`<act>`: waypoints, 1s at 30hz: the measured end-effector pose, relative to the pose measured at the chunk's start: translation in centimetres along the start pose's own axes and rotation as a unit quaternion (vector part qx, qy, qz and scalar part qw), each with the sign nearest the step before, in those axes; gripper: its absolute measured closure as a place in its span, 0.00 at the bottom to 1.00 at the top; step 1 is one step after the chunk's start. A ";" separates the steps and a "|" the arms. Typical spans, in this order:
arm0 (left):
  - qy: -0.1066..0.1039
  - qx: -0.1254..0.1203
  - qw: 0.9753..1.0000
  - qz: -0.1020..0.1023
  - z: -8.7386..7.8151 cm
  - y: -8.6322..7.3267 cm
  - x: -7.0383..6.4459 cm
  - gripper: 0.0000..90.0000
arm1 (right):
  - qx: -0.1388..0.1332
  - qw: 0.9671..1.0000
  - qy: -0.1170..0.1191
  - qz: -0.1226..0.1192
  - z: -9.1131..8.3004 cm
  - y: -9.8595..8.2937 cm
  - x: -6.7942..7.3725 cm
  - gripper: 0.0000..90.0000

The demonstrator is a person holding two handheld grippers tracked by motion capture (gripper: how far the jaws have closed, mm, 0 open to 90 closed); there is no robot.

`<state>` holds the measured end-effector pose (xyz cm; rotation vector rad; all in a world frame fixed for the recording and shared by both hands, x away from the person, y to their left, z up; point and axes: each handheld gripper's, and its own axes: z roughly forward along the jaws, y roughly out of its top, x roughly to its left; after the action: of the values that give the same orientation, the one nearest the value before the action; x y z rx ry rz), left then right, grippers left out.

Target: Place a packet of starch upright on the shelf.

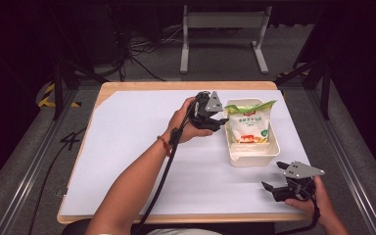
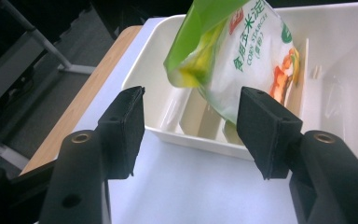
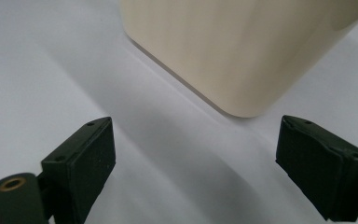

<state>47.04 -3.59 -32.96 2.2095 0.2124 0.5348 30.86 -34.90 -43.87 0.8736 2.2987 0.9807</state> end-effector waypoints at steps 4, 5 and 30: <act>0.004 0.013 1.000 0.002 -0.3 -0.8 -0.3 0.44 | -0.003 1.000 -0.001 0.001 -0.1 0.0 0.0 0.13; 0.004 0.017 1.000 0.003 -0.5 -1.0 -0.3 0.42 | -0.003 1.000 -0.002 0.002 -0.1 0.0 0.0 0.13; 0.015 0.072 0.997 0.000 -3.5 -5.8 -0.9 0.30 | -0.005 1.000 -0.005 0.003 -0.1 0.0 -0.1 0.13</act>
<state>44.79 2.28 -35.71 2.3427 0.2738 0.5687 30.86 -35.04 -43.81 0.8794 2.2823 0.9874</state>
